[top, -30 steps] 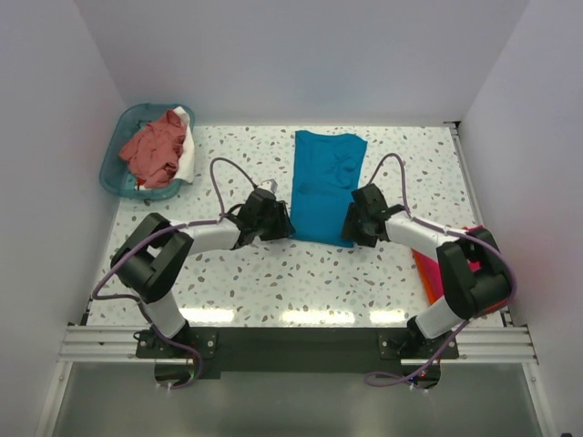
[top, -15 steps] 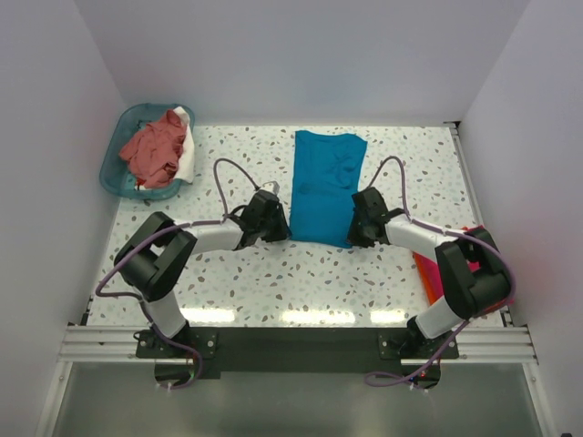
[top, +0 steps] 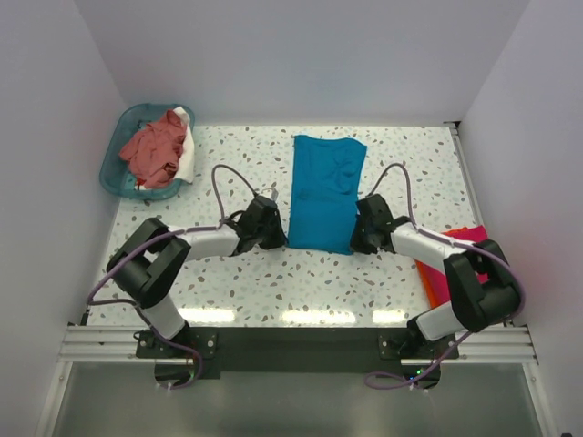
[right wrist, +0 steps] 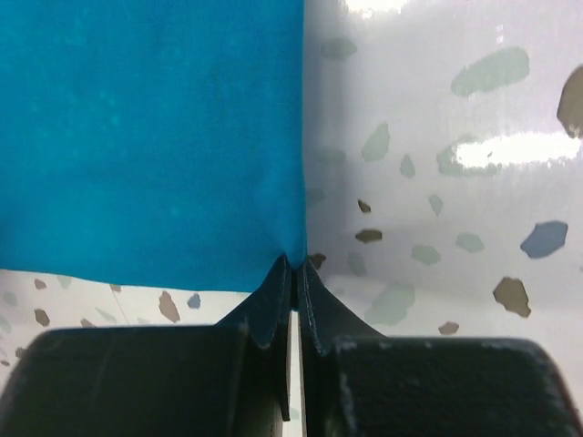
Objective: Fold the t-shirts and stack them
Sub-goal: Fold the tshirt
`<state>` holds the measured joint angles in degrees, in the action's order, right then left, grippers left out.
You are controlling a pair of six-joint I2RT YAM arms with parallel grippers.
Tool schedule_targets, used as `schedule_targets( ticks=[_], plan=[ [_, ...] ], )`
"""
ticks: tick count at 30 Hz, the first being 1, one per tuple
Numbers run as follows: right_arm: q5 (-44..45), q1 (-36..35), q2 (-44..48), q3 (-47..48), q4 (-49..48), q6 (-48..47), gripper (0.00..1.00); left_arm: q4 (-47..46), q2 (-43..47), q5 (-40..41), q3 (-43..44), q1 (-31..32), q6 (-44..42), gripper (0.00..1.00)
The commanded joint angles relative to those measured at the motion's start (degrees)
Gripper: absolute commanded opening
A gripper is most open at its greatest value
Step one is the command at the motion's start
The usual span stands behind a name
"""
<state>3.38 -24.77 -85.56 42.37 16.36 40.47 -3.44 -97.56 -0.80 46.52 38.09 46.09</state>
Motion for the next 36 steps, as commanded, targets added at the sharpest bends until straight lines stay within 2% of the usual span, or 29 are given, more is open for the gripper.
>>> schedule_targets(
  ticks=[1,5,9,11,13,15,19,22,24,25,27,31,34,36],
  plan=[
    [-0.4,-0.8,4.9,-2.9,1.3,-1.0,0.00,0.5,5.1,-1.0,-2.9,1.0,1.0,0.00],
    [-1.6,-2.6,12.9,-6.9,3.5,-1.1,0.00,0.7,10.7,-1.3,-7.8,3.1,1.5,0.00],
    [-0.2,-10.2,21.5,-10.6,9.0,0.6,0.00,3.3,21.2,0.6,-14.0,8.3,2.5,0.00],
    [0.7,-13.4,25.1,-11.3,11.6,3.0,0.00,9.0,25.4,2.5,-15.3,12.3,4.1,0.00],
    [1.8,-17.7,30.1,-11.3,15.4,5.7,0.00,14.4,32.0,4.9,-17.2,15.8,6.4,0.00],
    [2.8,-20.6,33.2,-10.6,18.7,6.9,0.00,17.1,38.4,5.8,-18.6,16.6,7.4,0.00],
    [6.1,-20.8,36.6,-5.2,22.6,5.2,0.00,22.6,44.7,10.0,-15.2,16.6,6.3,0.00],
    [11.6,-20.8,31.7,1.9,25.6,1.6,0.00,25.1,42.5,14.9,-8.4,15.6,3.0,0.00],
    [14.5,-20.5,28.6,7.6,25.9,-1.0,0.00,25.3,38.7,13.9,-3.6,13.3,0.9,0.00],
    [14.8,-20.0,26.8,9.4,25.8,-1.9,0.00,23.7,37.5,12.4,-2.3,10.0,-1.3,0.00],
    [13.3,-17.3,21.7,14.5,24.7,-4.3,0.00,21.6,34.2,8.4,0.9,5.0,-2.7,0.00],
    [6.9,-8.6,14.2,20.8,19.9,-8.0,0.00,19.7,26.6,6.4,9.8,0.3,-6.6,0.00],
    [4.4,-3.6,4.9,28.3,18.9,-10.6,0.00,19.1,17.4,4.9,17.2,-3.3,-7.5,0.00],
    [1.8,-0.4,-2.0,34.1,17.7,-11.7,0.00,17.5,13.6,1.2,21.6,-6.4,-7.3,0.00]
  ],
)
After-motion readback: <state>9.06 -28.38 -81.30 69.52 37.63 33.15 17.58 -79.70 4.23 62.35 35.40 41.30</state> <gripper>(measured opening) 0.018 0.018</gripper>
